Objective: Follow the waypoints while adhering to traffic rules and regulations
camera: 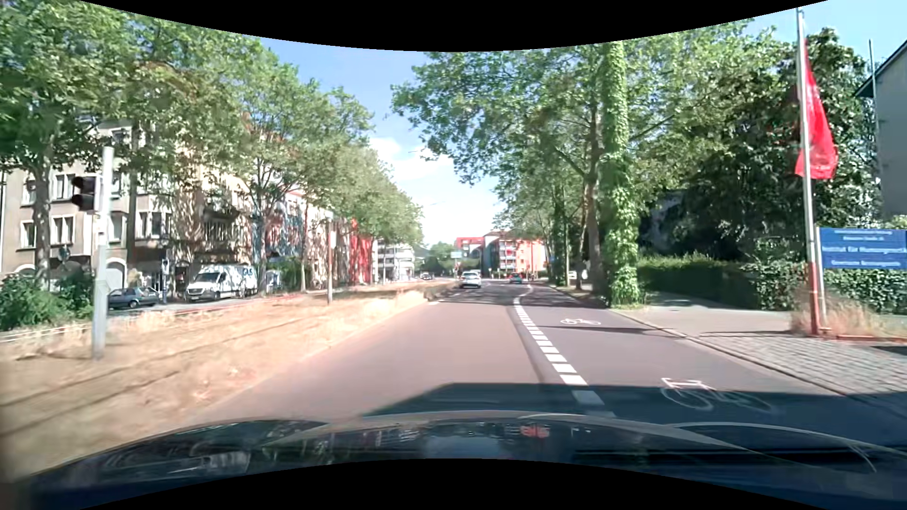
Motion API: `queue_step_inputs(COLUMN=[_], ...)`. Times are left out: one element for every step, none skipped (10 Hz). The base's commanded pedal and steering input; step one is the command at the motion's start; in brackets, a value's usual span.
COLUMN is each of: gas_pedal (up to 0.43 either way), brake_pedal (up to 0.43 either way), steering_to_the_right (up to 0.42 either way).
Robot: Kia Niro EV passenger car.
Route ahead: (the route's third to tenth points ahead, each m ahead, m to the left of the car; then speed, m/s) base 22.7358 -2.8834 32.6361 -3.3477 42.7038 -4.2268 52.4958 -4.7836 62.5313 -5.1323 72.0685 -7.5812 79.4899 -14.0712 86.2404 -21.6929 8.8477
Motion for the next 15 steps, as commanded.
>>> queue_step_inputs(gas_pedal=[0.028,0.028,0.028,0.028,0.028,0.039,0.059,0.079,0.079,0.087,0.087,0.087,0.087,0.087,0.087], brake_pedal=[0.000,0.000,0.000,0.000,0.000,0.000,0.000,0.000,0.000,0.000,0.000,0.000,0.000,0.000,0.000], steering_to_the_right=[0.000,0.002,0.004,0.005,0.006,0.006,0.008,0.010,0.013,0.015,0.015,0.015,0.015,0.015,0.017])
